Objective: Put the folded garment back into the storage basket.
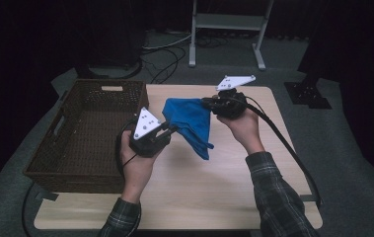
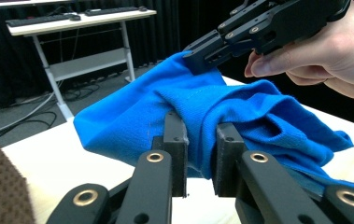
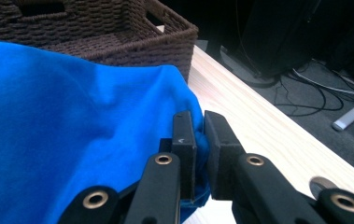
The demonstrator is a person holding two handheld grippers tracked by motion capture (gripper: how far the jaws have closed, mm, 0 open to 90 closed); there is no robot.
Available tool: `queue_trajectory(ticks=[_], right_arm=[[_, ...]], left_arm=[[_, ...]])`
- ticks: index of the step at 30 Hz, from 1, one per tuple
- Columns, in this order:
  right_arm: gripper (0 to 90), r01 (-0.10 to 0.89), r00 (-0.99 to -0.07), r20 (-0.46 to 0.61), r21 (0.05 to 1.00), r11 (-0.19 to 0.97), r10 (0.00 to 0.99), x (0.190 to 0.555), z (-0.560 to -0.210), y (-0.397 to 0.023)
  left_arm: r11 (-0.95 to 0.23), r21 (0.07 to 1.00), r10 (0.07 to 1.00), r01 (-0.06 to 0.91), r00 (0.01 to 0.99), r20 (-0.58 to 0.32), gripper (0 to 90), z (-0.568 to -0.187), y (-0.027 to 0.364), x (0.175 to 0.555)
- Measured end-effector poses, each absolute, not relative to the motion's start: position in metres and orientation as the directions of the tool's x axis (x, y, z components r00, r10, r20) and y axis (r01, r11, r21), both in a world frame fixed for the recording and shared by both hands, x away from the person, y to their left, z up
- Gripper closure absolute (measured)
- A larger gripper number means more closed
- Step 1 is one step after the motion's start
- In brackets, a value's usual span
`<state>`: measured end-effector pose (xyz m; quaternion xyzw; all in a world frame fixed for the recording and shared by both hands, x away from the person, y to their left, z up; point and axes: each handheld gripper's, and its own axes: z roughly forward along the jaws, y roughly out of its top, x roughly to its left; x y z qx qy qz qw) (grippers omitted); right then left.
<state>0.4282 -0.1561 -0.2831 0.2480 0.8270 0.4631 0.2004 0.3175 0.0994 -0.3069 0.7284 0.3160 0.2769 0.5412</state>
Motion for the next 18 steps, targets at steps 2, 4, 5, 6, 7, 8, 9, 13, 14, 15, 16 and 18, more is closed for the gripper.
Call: queue_trajectory(ticks=[2, 4, 5, 6, 7, 8, 9, 13, 14, 15, 16, 18], right_arm=[[83.6, 0.218, -0.800, -0.105, 0.866, 0.450, 0.590, 0.430, -0.281, -0.150], [83.6, 0.213, -0.805, -0.104, 0.869, 0.447, 0.584, 0.432, -0.279, -0.144], [83.6, 0.212, -0.807, -0.103, 0.869, 0.448, 0.581, 0.434, -0.279, -0.141], [83.6, 0.208, -0.810, -0.104, 0.869, 0.449, 0.577, 0.435, -0.278, -0.137], [83.6, 0.209, -0.812, -0.102, 0.869, 0.448, 0.575, 0.437, -0.278, -0.134], [83.6, 0.205, -0.814, -0.101, 0.871, 0.446, 0.571, 0.439, -0.277, -0.131], [83.6, 0.206, -0.815, -0.099, 0.872, 0.444, 0.571, 0.440, -0.276, -0.127], [83.6, 0.198, -0.821, -0.101, 0.873, 0.446, 0.562, 0.444, -0.275, -0.114], [83.6, 0.198, -0.822, -0.101, 0.872, 0.448, 0.560, 0.445, -0.274, -0.110], [83.6, 0.196, -0.825, -0.102, 0.872, 0.449, 0.556, 0.446, -0.274, -0.107], [83.6, 0.195, -0.826, -0.103, 0.870, 0.453, 0.554, 0.447, -0.273, -0.104], [83.6, 0.190, -0.829, -0.107, 0.869, 0.457, 0.549, 0.448, -0.272, -0.098]], left_arm=[[-0.213, 0.964, 0.765, 0.159, 0.641, 0.063, 79.1, -0.304, 0.105, 0.318], [-0.213, 0.965, 0.769, 0.156, 0.636, 0.067, 79.2, -0.302, 0.110, 0.318], [-0.217, 0.964, 0.771, 0.153, 0.633, 0.073, 79.1, -0.301, 0.114, 0.319], [-0.213, 0.965, 0.774, 0.154, 0.629, 0.070, 79.1, -0.300, 0.117, 0.319], [-0.216, 0.964, 0.776, 0.156, 0.626, 0.072, 79.1, -0.300, 0.121, 0.319], [-0.214, 0.964, 0.779, 0.157, 0.623, 0.071, 79.1, -0.299, 0.124, 0.320], [-0.210, 0.965, 0.783, 0.157, 0.618, 0.069, 79.1, -0.298, 0.127, 0.321], [-0.204, 0.967, 0.792, 0.154, 0.606, 0.071, 79.1, -0.295, 0.141, 0.322], [-0.201, 0.968, 0.795, 0.153, 0.603, 0.070, 79.1, -0.294, 0.145, 0.322], [-0.197, 0.969, 0.797, 0.151, 0.600, 0.069, 79.2, -0.294, 0.148, 0.322], [-0.196, 0.969, 0.799, 0.151, 0.598, 0.069, 79.1, -0.293, 0.151, 0.322], [-0.194, 0.970, 0.802, 0.150, 0.594, 0.069, 79.1, -0.292, 0.157, 0.321]])
